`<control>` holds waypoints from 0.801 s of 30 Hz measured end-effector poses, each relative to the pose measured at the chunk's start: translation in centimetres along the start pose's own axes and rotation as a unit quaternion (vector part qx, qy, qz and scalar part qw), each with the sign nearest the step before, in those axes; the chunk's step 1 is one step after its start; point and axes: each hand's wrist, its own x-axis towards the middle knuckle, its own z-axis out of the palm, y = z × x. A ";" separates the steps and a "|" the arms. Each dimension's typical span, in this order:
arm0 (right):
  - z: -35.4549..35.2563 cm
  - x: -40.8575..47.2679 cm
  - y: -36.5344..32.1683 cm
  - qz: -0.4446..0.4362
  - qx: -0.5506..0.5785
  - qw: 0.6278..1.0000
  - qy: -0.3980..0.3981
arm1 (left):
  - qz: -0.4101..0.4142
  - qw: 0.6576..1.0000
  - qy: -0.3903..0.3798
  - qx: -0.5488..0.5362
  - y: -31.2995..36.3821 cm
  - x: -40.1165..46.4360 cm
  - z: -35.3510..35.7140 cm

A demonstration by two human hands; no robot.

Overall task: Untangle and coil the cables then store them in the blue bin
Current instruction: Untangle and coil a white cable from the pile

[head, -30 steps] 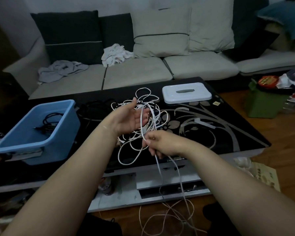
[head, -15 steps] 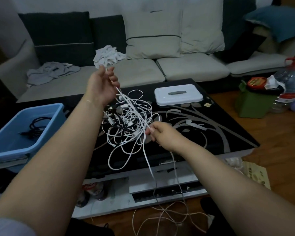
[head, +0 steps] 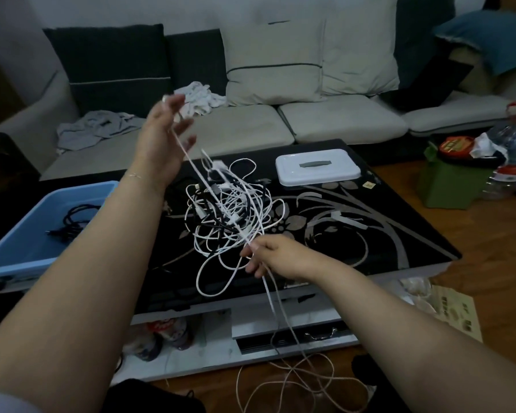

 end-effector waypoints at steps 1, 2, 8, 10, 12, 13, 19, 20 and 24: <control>0.0 0.3 -0.1 0.000 0.032 0.999 0.038 | 0.032 0.999 -0.016 0.001 0.9 -0.2 0.0; -0.1 0.5 -0.1 -0.005 0.073 0.994 0.080 | 0.049 0.997 -0.058 0.011 1.7 -0.7 0.4; -2.1 0.7 -1.6 -0.002 0.425 0.900 0.094 | -0.104 0.829 -0.434 0.338 1.3 -5.9 2.1; -2.4 0.3 -2.0 0.013 0.494 0.868 0.045 | -0.147 0.761 -0.509 0.375 -0.8 -7.6 2.2; -2.2 0.1 -2.2 0.011 0.508 0.860 0.047 | -0.174 0.739 -0.522 0.388 -2.4 -9.0 2.3; -2.1 0.1 -2.1 0.005 0.495 0.866 0.063 | -0.180 0.739 -0.513 0.399 -2.8 -9.4 2.3; -2.3 -0.2 -2.4 -0.007 0.406 0.910 0.087 | 0.011 0.756 -0.229 0.613 -4.2 -8.2 0.8; -2.5 -0.4 -2.7 -0.019 0.397 0.915 0.078 | 0.011 0.767 -0.258 0.588 -4.6 -8.2 0.4; -3.3 -1.3 -3.2 -0.082 0.387 0.917 0.046 | -0.049 0.833 -0.319 0.450 -6.6 -9.0 0.4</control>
